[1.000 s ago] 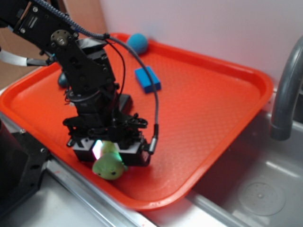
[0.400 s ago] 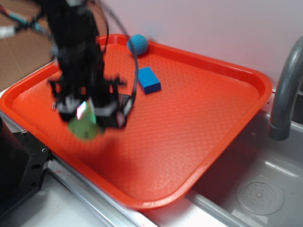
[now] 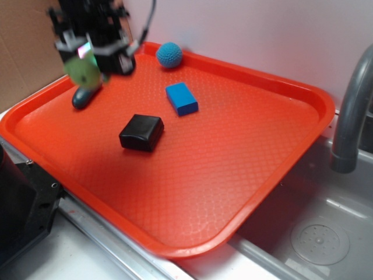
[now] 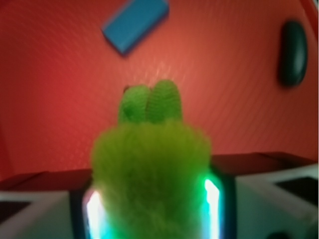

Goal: Grab the green animal.

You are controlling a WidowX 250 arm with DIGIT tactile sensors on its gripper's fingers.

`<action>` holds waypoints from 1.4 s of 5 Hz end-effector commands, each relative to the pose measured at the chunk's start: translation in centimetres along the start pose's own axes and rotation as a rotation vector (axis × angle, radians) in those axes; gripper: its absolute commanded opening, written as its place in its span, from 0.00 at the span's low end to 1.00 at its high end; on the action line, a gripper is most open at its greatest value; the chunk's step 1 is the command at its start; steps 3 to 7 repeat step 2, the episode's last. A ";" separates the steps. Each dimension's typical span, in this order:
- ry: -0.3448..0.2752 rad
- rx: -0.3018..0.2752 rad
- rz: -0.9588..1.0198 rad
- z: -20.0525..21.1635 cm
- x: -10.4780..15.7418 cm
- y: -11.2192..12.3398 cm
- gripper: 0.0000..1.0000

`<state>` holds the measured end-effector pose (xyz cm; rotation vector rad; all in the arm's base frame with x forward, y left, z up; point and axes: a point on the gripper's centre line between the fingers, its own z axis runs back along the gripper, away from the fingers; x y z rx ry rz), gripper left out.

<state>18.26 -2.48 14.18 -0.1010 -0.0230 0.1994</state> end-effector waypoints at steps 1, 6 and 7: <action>-0.121 -0.117 -0.072 7.6 2.1 3.1 0.00; -0.083 -0.149 -0.064 7.7 2.8 3.6 0.00; -0.083 -0.149 -0.064 7.7 2.8 3.6 0.00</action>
